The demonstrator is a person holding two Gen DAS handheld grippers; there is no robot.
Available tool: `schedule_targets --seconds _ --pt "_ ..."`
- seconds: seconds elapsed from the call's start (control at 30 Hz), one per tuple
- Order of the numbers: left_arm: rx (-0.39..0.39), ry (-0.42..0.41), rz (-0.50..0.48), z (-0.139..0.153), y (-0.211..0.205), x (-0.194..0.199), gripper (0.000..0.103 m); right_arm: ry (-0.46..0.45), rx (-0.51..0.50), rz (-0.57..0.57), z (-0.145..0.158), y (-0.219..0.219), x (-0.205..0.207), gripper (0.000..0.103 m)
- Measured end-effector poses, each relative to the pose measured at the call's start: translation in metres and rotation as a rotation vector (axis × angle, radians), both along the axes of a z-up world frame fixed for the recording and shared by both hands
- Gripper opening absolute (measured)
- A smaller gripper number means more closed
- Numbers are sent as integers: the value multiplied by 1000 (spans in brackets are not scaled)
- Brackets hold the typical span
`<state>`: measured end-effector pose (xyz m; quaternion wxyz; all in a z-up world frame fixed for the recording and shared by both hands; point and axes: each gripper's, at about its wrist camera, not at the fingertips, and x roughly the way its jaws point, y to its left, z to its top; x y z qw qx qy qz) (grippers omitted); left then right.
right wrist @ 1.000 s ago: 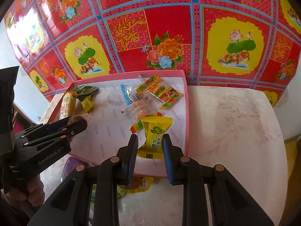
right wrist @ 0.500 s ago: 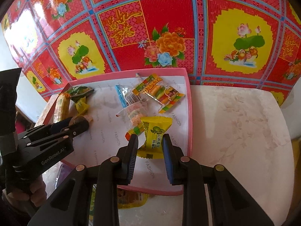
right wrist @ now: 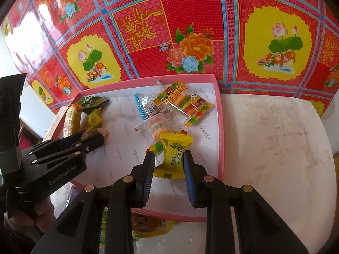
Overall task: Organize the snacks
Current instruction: 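Open both tools to release the brown sweet and yellow candy in the box, then withdraw both tools from the box toward the purple tin and green bag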
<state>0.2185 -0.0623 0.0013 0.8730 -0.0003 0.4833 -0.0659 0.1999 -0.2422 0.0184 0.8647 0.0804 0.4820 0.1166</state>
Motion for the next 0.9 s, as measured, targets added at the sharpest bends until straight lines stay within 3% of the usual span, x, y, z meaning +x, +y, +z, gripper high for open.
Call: schedule_targets --seconds 0.23,0.9 --pt "-10 8 -17 9 0 -6 53 -23 -2 -4 8 -3 -7 36" --pt "-13 -31 -9 46 7 -44 56 -55 -24 -27 33 -10 -42 45"
